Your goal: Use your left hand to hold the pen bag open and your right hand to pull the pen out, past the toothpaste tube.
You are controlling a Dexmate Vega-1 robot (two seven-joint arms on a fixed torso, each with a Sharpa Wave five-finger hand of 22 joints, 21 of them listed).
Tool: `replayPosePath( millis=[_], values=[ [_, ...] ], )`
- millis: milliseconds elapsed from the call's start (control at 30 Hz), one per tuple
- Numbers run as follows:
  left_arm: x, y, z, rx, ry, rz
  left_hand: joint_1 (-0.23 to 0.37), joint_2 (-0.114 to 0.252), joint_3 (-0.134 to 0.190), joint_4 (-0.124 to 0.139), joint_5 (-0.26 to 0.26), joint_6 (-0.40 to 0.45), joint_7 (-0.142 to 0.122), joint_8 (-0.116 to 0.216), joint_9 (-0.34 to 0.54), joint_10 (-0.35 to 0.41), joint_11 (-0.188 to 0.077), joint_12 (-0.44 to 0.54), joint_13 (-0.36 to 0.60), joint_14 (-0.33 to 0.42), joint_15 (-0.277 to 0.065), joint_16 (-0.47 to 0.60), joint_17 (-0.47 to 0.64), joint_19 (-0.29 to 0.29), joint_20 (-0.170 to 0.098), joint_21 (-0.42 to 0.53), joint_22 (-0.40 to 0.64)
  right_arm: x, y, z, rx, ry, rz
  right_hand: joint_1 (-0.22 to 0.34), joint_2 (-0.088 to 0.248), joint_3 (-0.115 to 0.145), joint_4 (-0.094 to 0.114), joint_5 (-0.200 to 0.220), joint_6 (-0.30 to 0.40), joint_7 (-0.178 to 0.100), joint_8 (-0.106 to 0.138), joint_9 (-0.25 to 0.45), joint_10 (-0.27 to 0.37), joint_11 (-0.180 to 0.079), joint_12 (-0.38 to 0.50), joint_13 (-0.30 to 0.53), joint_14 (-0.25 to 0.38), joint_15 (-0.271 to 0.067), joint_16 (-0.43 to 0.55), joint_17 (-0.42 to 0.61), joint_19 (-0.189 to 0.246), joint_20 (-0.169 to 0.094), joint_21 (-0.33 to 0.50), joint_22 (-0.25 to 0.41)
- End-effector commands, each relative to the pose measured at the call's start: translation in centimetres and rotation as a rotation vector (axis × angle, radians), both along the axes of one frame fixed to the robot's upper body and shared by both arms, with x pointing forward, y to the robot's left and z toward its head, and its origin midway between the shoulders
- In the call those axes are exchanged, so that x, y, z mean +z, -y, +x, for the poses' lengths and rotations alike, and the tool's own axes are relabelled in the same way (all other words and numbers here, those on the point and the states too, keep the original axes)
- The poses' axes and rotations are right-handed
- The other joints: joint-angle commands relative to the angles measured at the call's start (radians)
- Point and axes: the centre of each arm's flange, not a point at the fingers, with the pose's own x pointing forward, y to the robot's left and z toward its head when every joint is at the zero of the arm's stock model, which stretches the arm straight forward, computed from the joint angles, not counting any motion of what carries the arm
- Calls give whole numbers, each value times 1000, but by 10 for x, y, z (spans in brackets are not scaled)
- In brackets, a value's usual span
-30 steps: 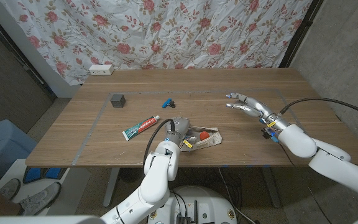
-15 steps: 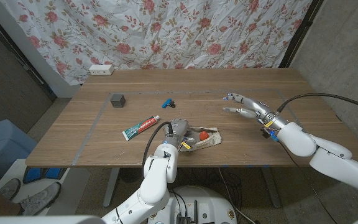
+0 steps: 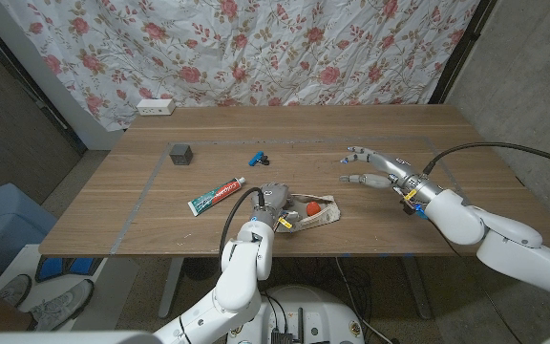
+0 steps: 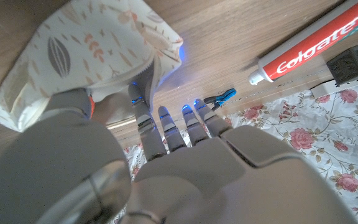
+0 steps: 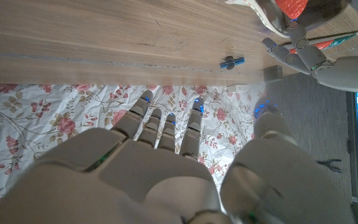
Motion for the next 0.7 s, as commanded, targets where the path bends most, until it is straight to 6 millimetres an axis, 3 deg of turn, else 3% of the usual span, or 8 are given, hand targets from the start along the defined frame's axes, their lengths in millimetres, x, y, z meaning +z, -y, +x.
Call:
replayPosePath(
  millis=[33,467,700],
  values=[
    [-2,2,5,-1,-15,-11,-9,2,-4,-1,4,-7,1,1,-1,-4,6,2,6,-6,-36,-1,3,-6,5,-2,3,-5,-8,-7,-41,39,-71,21,-20,4,1,0,27,-4,14,2,13,2,7,2,16,1,7,1,17,1,5,3],
    [-6,4,3,9,-26,-15,-19,5,-8,0,4,-19,6,0,-1,-10,7,5,6,-11,-29,0,3,-13,9,-1,3,-12,-20,-8,-87,43,-123,56,-35,1,10,5,92,-16,44,6,40,-4,13,2,40,-1,17,4,44,0,10,3],
    [-7,5,2,10,-16,-11,-24,5,-10,0,4,-24,6,0,-1,-11,16,6,6,-12,-25,1,3,-14,9,0,3,-11,-27,-8,-109,56,-169,63,-35,1,12,5,99,-17,48,6,48,-3,14,2,44,1,19,6,46,-3,9,3]
  ],
)
